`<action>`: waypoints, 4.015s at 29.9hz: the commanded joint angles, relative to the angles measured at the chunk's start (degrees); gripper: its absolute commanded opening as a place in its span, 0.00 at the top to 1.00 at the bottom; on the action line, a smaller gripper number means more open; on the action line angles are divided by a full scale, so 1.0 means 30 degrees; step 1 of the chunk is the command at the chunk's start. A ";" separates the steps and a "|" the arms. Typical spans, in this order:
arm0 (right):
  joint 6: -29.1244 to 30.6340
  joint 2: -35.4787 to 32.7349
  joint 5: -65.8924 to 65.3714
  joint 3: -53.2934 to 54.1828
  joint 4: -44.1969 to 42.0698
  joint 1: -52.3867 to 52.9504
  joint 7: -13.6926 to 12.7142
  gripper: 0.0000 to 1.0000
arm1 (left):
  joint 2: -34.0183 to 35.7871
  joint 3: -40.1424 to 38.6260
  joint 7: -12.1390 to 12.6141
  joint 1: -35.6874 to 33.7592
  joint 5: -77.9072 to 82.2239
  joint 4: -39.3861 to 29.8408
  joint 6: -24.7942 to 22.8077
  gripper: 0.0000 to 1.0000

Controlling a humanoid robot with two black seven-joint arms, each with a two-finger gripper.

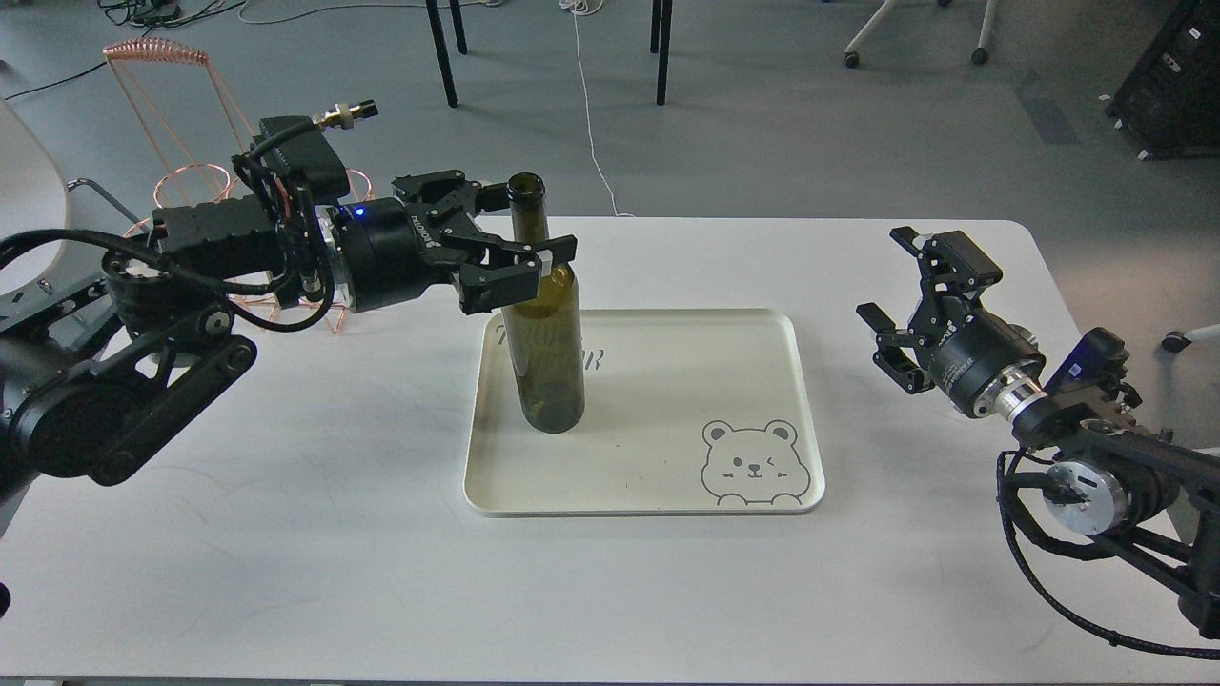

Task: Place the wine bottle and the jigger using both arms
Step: 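Lift the bottle with the left gripper and carry it over the copper rack, then lower the bottle upright into a slot of the copper rack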

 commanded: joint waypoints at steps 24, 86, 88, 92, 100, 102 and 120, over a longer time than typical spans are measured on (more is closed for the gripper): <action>-0.0082 0.0026 -0.0063 0.0014 -0.0021 -0.0006 0.0000 0.02 | 0.0375 -0.0026 -0.0001 -0.1737 -0.0206 0.0009 0.0502 0.90; -0.0082 0.0173 -0.0093 0.0015 -0.0080 -0.0152 0.0000 0.02 | 0.5651 0.2288 -0.0001 -0.5665 -0.4513 0.8798 0.1674 0.88; -0.0082 0.0173 -0.0093 0.0015 -0.0079 -0.0152 0.0000 0.02 | 0.5475 0.2347 -0.0001 -0.5695 -0.4483 0.8827 0.1703 0.88; -0.0082 0.0173 -0.0093 0.0015 -0.0079 -0.0152 0.0000 0.02 | 0.5241 0.2376 -0.0001 -0.5636 -0.4483 0.9120 0.1703 0.87; -0.0082 0.0173 -0.0093 0.0015 -0.0080 -0.0152 0.0000 0.02 | 0.4596 0.2405 -0.0001 -0.5549 -0.4513 0.9618 0.1703 0.85; -0.0082 0.0173 -0.0093 0.0015 -0.0080 -0.0152 0.0000 0.02 | 0.4420 0.2405 -0.0001 -0.5519 -0.4513 0.9793 0.1703 0.84; -0.0082 0.0202 -0.0093 0.0015 -0.0080 -0.0211 0.0000 0.02 | 0.3101 0.3343 -0.0001 -0.5461 -0.4747 1.1346 0.2260 0.80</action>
